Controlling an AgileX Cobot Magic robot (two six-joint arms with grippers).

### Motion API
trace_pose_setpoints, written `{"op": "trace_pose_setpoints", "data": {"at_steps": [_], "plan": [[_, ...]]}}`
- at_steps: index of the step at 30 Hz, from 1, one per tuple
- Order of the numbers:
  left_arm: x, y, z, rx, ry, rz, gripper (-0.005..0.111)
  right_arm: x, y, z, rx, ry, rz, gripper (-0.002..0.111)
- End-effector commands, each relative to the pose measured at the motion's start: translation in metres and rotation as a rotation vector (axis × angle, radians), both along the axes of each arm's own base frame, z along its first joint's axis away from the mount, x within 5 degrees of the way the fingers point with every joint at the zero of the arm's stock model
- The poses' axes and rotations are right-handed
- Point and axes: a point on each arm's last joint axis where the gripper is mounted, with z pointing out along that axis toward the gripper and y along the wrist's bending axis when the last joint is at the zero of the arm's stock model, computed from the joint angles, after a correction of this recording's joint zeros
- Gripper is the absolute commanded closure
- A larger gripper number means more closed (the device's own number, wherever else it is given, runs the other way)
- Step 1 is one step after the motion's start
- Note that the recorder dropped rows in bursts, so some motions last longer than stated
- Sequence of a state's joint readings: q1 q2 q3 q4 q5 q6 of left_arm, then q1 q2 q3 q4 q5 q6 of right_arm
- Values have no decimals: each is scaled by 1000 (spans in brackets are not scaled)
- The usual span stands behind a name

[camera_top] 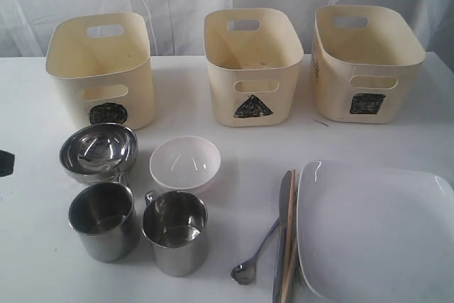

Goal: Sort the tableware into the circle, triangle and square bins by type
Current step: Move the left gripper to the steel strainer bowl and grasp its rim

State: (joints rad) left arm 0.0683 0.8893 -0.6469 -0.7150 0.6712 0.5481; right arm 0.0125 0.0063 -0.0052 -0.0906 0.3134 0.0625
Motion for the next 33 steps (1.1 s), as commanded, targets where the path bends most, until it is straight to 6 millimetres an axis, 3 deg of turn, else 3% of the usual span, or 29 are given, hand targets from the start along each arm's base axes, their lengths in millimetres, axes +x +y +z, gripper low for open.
{"op": "trace_pose_setpoints", "data": {"at_steps": [1,5,9,22,29,33], "plan": [[25,-1,1,-10,30,-58,85,0,0,0,-1,-17,8,108],[52,3,3,8,19,-23,52,0,0,0,-1,-17,8,108],[77,8,-3,27,26,23,35,0,0,0,-1,-17,8,108],[158,19,-75,54,197,87,34,0,0,0,-1,-17,8,108],[189,-13,-94,74,197,-9,34,0,0,0,-1,-17,8,108],[195,-14,-102,74,216,-17,34,0,0,0,-1,-17,8,108]]}}
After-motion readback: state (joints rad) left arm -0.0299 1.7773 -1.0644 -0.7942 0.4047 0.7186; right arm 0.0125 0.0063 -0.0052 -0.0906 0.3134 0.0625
